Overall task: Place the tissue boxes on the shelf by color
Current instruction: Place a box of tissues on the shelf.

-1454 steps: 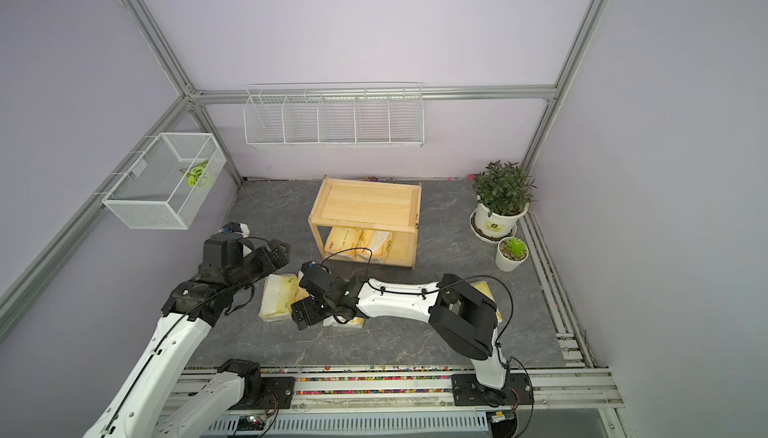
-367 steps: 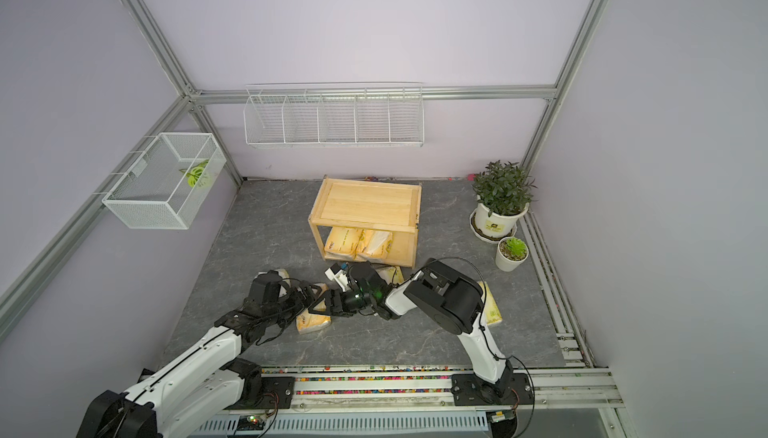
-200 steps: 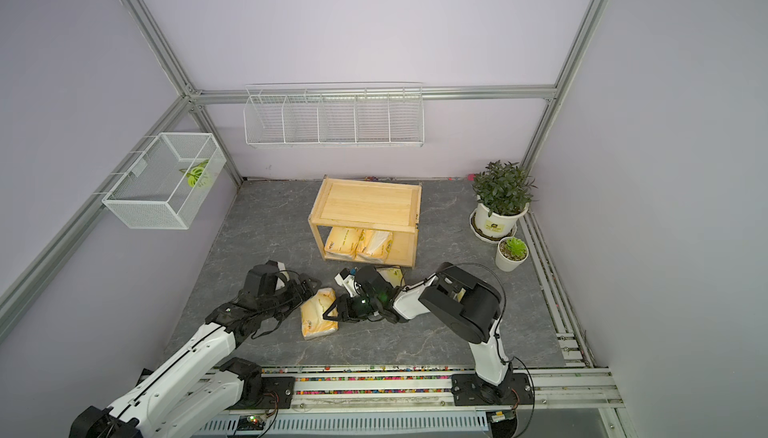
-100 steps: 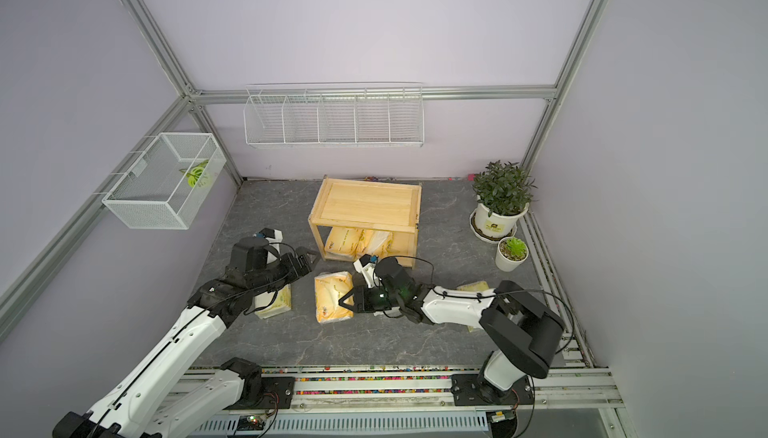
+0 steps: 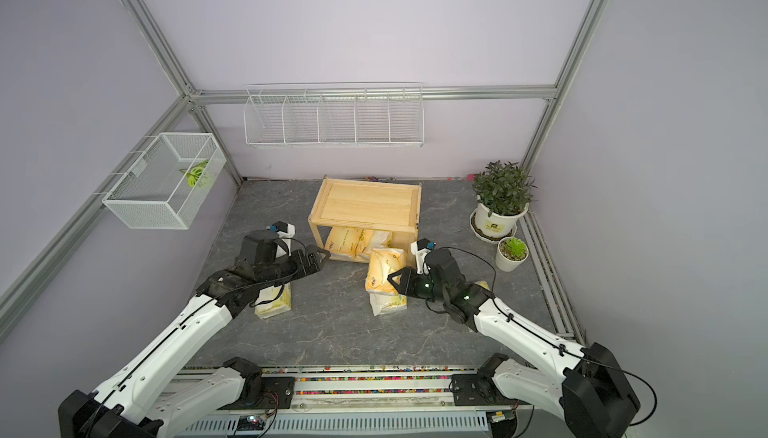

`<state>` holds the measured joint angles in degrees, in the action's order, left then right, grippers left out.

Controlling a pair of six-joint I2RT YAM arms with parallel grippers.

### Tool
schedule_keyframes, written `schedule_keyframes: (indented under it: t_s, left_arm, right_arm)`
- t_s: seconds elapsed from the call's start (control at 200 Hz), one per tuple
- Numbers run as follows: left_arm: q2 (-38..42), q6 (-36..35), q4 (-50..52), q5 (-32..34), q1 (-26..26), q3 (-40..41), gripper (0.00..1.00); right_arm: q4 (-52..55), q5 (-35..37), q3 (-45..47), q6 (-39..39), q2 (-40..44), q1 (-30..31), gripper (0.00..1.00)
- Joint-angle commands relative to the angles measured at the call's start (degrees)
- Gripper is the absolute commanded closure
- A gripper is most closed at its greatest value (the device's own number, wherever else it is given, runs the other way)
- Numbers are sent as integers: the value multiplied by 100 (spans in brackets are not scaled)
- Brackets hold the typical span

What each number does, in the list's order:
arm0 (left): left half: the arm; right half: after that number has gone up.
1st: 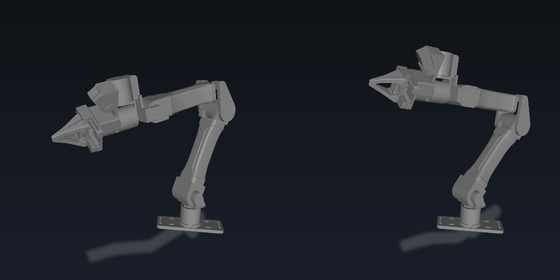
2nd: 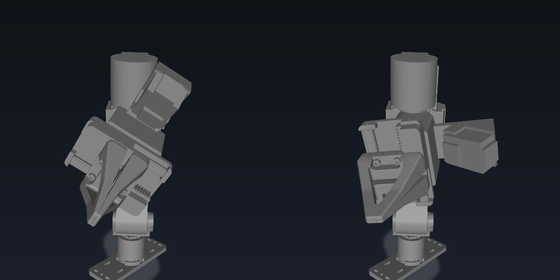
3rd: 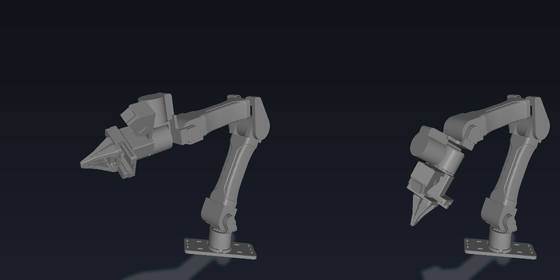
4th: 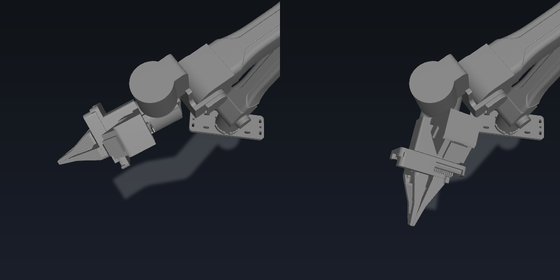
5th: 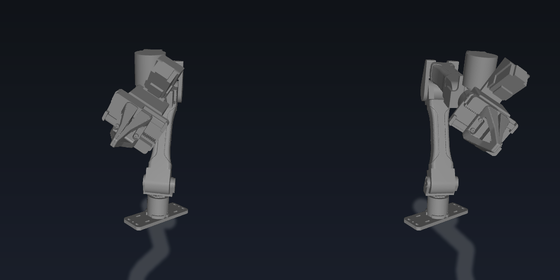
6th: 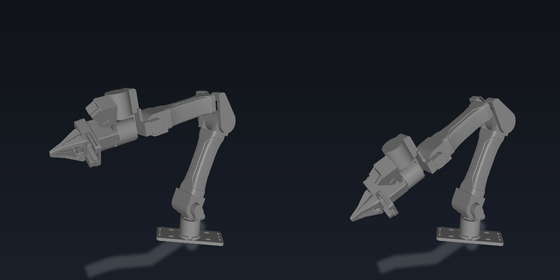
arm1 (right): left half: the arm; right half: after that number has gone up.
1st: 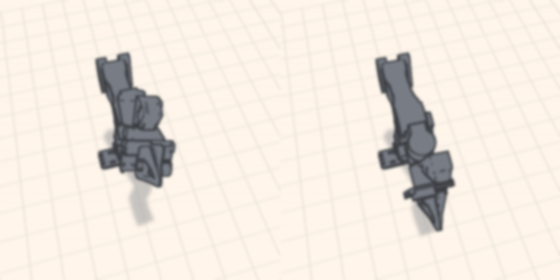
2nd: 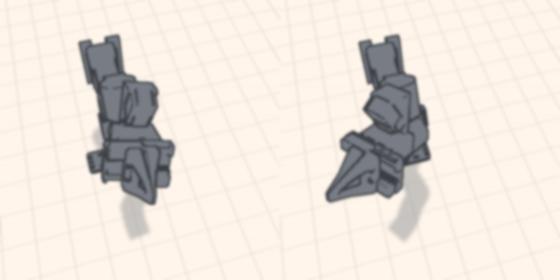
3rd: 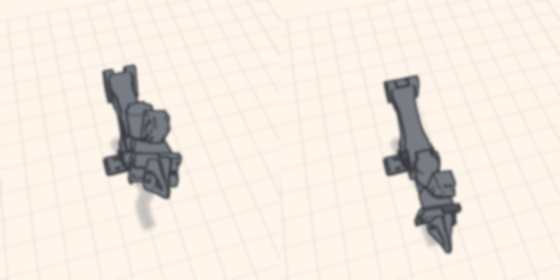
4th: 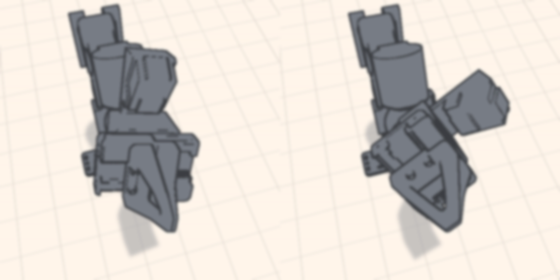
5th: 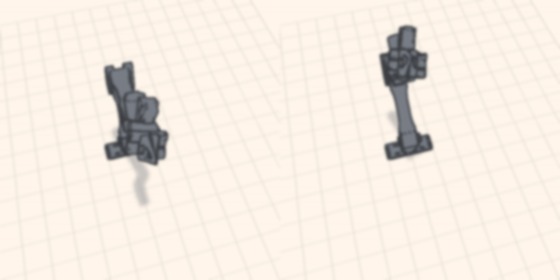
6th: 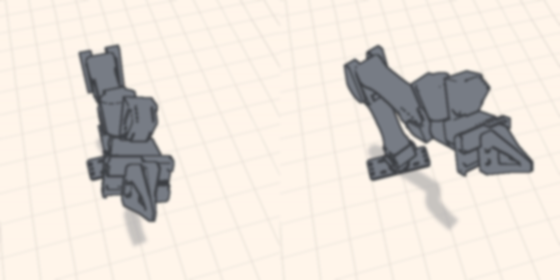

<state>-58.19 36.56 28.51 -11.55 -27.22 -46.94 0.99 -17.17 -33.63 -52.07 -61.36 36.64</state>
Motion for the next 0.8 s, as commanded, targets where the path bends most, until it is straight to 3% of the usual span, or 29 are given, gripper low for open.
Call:
schedule_keyframes:
  t_s: [0.0, 0.305, 0.795]
  left_arm:
    - [-139, -87, -300, 291, -252, -113, 0]
    - [-593, -194, -759, 551, -778, -159, 0]
    - [-977, -96, -1274, 536, -1202, 121, 0]
  right_arm:
    - [335, 310, 236, 39, 108, -80, 68]
    - [-279, 1110, 544, -549, 43, -82, 67]
    - [-1276, 1708, 256, -1049, -940, -73, 68]
